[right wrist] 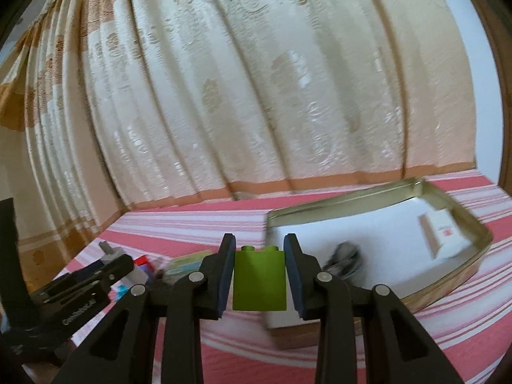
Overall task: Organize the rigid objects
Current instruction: 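Carry plug and green block into the gold tin and open both tools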
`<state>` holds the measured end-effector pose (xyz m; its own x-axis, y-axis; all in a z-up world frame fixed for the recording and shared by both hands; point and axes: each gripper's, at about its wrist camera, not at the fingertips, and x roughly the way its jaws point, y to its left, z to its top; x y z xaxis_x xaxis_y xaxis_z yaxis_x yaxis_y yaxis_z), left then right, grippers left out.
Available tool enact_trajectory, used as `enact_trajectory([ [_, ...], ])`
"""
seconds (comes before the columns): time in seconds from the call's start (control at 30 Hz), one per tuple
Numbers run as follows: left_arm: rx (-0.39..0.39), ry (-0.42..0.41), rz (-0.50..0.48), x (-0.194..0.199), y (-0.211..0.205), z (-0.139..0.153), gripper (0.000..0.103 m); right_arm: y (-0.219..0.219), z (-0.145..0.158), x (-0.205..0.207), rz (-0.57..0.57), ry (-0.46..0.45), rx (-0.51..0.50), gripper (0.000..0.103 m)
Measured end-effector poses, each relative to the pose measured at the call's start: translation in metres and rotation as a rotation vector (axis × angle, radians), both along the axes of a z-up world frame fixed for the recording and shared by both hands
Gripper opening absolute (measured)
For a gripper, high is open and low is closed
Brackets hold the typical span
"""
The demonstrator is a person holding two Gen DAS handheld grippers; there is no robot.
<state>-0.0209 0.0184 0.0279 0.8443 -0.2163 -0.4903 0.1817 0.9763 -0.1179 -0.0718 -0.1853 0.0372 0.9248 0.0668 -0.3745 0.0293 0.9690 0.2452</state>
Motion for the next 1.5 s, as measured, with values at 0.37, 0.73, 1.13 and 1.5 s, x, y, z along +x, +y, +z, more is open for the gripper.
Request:
enact_trajectory([
  [0.37,-0.002,-0.011,-0.08,0.008,-0.058,0.008,0.037,-0.06,0.0,0.011,-0.117,0.01,-0.027,0.034],
  [0.73,-0.002,-0.001,-0.153,0.018,-0.115,0.004,0.037,-0.107,-0.002,0.014,-0.201,0.015,-0.027,0.034],
  [1.13,0.018,0.027,-0.207,0.033,-0.175,-0.008,0.037,-0.157,-0.001,0.021,-0.276,0.017,-0.013,0.034],
  [1.5,0.043,0.08,-0.234,0.047,-0.223,-0.025,0.037,-0.187,-0.006,0.032,-0.29,0.058,0.043,0.034],
])
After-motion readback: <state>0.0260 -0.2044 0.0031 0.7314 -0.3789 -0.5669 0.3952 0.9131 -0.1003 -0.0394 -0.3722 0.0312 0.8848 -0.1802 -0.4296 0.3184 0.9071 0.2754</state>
